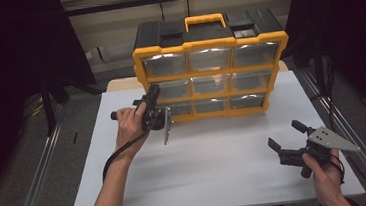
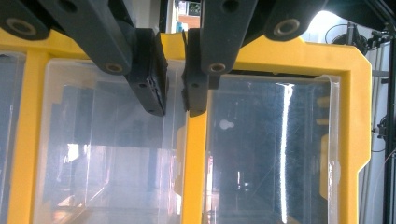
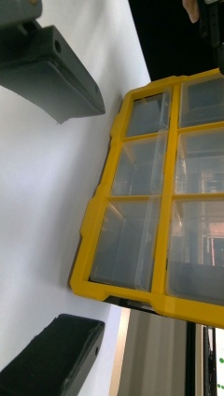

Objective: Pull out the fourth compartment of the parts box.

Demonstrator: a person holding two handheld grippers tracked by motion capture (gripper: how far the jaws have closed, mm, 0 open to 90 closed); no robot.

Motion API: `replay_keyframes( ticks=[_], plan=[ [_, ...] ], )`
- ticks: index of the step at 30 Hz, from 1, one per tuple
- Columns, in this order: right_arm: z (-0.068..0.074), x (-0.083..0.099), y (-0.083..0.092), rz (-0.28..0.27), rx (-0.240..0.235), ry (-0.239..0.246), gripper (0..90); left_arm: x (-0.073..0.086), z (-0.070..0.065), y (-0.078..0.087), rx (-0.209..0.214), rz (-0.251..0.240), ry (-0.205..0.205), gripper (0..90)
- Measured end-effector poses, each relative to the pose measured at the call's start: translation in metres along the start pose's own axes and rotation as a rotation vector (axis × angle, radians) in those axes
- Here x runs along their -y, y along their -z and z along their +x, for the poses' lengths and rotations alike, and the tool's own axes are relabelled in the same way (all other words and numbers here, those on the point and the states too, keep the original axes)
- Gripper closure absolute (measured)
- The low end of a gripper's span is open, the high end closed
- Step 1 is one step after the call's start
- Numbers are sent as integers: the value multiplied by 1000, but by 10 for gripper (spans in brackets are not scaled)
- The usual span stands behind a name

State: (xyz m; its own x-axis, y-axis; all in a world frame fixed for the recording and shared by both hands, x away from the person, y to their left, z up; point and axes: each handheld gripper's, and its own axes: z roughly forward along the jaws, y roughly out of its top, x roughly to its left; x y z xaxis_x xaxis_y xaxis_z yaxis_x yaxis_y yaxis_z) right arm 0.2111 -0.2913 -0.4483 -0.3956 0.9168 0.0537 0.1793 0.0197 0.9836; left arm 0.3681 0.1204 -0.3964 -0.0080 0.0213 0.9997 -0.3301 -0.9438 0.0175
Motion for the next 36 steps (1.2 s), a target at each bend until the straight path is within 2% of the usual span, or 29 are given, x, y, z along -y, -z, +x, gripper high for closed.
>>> replay_keyframes(
  ticks=[10, 12, 16, 18, 19, 20, 21, 22, 25, 26, 27, 32, 36],
  plan=[
    [1, 0, 0, 2, -9, 3, 0, 0, 0, 1, -4, 2, -4, 797],
    [0, 0, 0, 3, -5, 5, 0, 0, -2, 2, -9, -8, 11, 796],
    [0, 0, 0, 5, -4, 5, 0, 0, 0, 4, -15, -11, -12, 797],
    [1, 0, 0, 4, -5, 8, 0, 1, 0, 6, -5, -14, 0, 797],
    [1, 0, 0, 4, -5, 8, 0, 1, 0, 6, -14, -20, -10, 797],
    [1, 0, 0, 7, -10, 12, 0, 1, -1, 7, -8, -18, 8, 797],
    [0, 0, 0, 4, -10, 11, 0, 1, -1, 7, -8, -18, 8, 797],
    [0, 0, 0, 4, -10, 11, 0, 0, 0, 8, -12, -6, -3, 797],
    [1, 0, 0, 4, -8, 9, 0, -1, -1, 10, -13, -9, 4, 796],
    [1, 0, 0, 7, -12, 11, 0, -2, -1, 10, -24, -16, -11, 797],
    [1, 0, 0, 1, -13, 15, 0, -2, -1, 11, -14, -11, 2, 797],
    [1, 0, 0, 5, -7, 16, 0, -1, -1, 13, -12, -14, 10, 796],
    [1, 0, 0, 4, -7, 16, 0, -2, 1, 16, -19, -19, -3, 796]
  ],
)
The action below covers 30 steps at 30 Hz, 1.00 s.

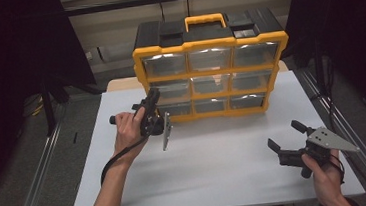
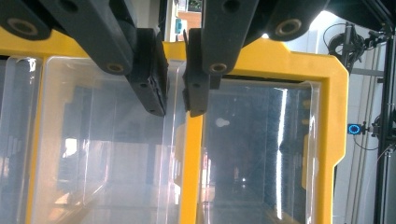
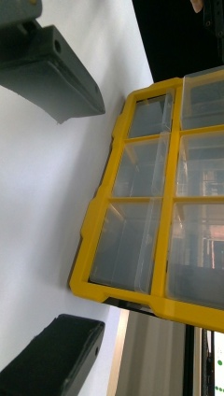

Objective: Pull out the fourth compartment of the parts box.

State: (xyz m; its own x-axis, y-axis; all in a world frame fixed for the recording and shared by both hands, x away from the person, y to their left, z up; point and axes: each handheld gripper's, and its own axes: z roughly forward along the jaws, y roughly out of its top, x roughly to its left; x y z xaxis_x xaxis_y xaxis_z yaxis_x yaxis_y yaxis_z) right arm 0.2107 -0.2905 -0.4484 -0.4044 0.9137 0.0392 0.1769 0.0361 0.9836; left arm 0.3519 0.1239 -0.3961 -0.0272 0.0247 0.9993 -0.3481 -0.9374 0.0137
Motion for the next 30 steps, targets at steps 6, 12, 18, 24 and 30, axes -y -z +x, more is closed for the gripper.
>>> replay_keyframes(
  ticks=[6, 12, 18, 24, 30],
  plan=[
    [0, 0, 1, -3, -2, 2, 0, -1, 0, 2, -4, 1, 3, 796],
    [-1, 0, 0, -2, 3, 1, 0, -2, -1, 5, 5, -4, 25, 795],
    [0, 0, -1, 5, 5, 0, 0, 0, 1, 4, 17, -13, 18, 796],
    [0, 0, -1, 3, 3, 5, 0, -1, -2, 6, 1, -39, 48, 795],
    [0, 0, 0, -4, 4, 3, 0, -2, 0, 13, -3, -24, 12, 795]
  ],
)
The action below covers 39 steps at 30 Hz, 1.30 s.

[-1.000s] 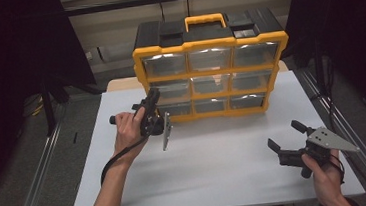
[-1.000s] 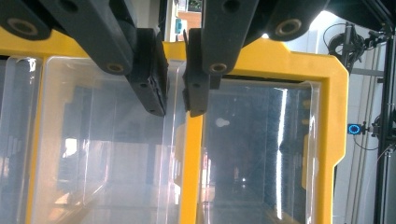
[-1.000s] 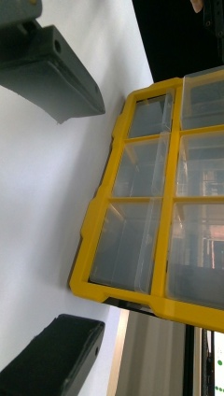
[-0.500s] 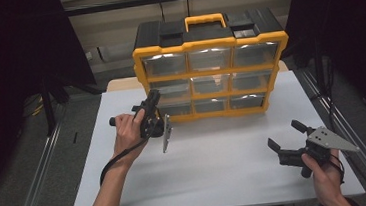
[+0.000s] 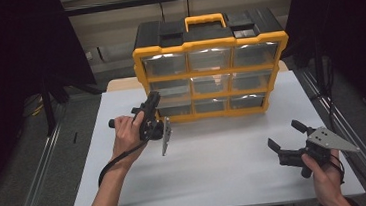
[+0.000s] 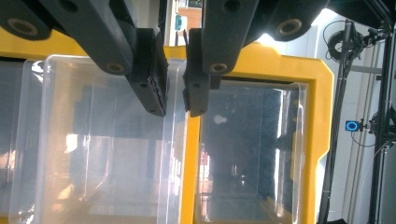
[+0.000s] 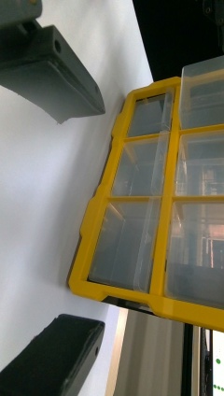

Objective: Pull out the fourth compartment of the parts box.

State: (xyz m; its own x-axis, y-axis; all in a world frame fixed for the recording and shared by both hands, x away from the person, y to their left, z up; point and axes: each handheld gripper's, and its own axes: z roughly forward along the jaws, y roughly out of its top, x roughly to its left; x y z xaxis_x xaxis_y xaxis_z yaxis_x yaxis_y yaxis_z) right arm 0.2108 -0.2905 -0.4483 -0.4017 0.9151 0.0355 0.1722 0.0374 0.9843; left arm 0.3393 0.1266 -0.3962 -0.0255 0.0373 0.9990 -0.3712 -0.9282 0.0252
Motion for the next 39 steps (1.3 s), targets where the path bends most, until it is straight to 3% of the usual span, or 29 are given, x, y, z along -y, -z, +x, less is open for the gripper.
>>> replay_keyframes(
  ticks=[1, 3, 6, 13, 18, 23, 26, 39],
  plan=[
    [0, 0, 0, 0, 0, 0, 0, 0, -2, 0, 2, -13, 28, 795],
    [0, 0, -1, 0, -2, 1, 0, 1, -2, 1, 1, -18, 33, 794],
    [1, 0, -1, 2, 4, 0, 0, 2, 0, 1, 13, -25, 33, 793],
    [1, 0, -1, -13, 0, 6, 1, 1, 0, 8, 3, -13, 21, 794],
    [1, 1, -1, -9, 3, 7, 1, 0, -2, 12, -14, -37, 27, 794],
    [1, 0, -1, -12, 2, 11, 1, -1, -3, 15, -24, -25, 28, 794],
    [1, 1, -1, -15, -2, 7, 1, 0, -3, 16, -27, -48, 25, 794],
    [1, 1, -1, -13, -2, 9, 0, -1, -4, 22, -32, -54, 34, 794]
  ],
)
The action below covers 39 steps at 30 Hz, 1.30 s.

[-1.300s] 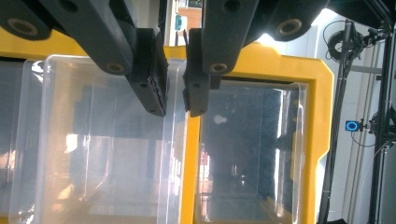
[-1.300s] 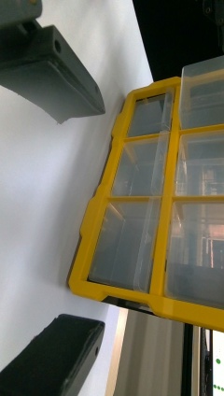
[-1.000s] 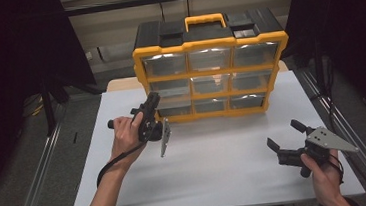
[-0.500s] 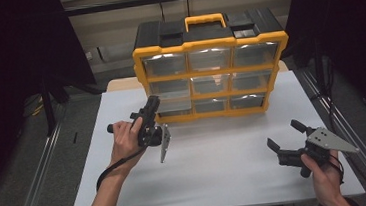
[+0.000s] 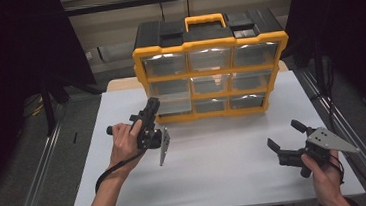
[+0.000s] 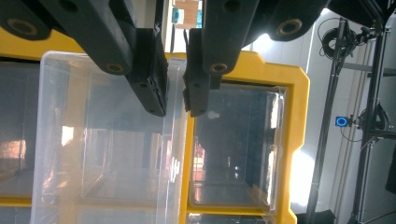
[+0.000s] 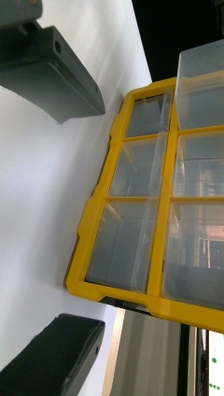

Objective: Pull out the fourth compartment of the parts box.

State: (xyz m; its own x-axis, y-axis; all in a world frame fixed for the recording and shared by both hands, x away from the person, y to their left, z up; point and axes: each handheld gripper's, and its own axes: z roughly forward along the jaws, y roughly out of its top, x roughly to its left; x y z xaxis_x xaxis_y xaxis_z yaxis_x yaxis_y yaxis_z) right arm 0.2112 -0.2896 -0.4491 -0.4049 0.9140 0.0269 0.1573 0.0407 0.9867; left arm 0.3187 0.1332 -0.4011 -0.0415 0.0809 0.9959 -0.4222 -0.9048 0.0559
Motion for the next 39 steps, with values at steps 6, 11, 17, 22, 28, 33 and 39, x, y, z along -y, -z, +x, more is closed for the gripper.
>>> replay_keyframes(
  ticks=[6, 11, 17, 22, 28, 33, 39],
  plan=[
    [0, 0, 0, 0, -1, -4, 0, -1, 0, 2, 9, 6, -3, 794],
    [0, 0, 0, -3, -1, 0, 0, -1, 1, 5, 4, 6, -7, 794],
    [0, 0, 0, 2, 0, -4, 0, -3, 1, 6, 0, 6, 15, 791],
    [0, 0, 1, -4, -4, 1, 0, -3, 3, 9, -6, 16, -7, 792],
    [0, -1, 1, -5, -6, 3, 0, -3, 2, 11, -1, 7, 1, 793],
    [0, 0, 1, -4, -4, 3, 0, -4, 2, 13, -4, -5, 6, 793],
    [0, 0, 2, -5, -5, 0, 0, -5, 2, 17, 0, -6, 6, 794]
  ],
)
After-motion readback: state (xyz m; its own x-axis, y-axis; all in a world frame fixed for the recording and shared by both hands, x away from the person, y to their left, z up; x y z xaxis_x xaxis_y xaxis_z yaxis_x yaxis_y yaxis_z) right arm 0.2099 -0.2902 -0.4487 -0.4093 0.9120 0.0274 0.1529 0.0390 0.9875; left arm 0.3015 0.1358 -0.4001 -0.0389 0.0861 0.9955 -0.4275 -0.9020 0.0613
